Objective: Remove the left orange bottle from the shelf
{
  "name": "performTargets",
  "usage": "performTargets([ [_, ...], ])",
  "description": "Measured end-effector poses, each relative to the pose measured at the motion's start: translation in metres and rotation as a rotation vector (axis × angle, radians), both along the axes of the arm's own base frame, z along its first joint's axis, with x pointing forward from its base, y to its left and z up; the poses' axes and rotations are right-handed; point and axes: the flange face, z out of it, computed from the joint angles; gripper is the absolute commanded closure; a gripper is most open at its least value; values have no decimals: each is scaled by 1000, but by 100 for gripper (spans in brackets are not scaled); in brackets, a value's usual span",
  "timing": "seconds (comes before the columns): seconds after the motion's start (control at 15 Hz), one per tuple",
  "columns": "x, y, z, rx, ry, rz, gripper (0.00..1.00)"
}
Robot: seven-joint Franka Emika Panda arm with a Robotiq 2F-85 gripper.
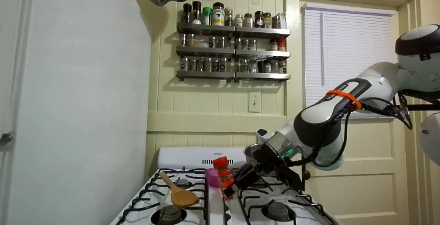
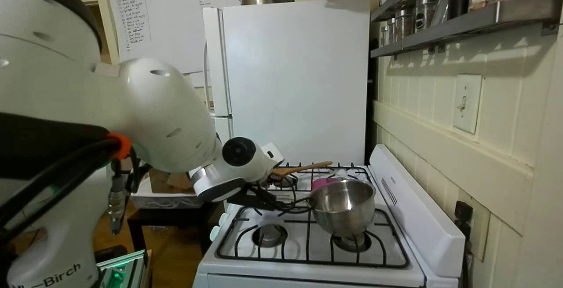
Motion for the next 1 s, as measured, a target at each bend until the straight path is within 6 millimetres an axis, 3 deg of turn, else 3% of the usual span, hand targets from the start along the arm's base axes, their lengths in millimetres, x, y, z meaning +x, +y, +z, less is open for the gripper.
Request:
performTargets([
  [0.27, -4, 6, -13, 4, -4, 21, 77],
  [0.8, -4, 6, -14, -1, -15, 30, 77],
  [0.87, -3, 5, -13, 1, -17, 26, 52],
  [1.0, -2, 5, -11, 9, -15, 11, 52],
])
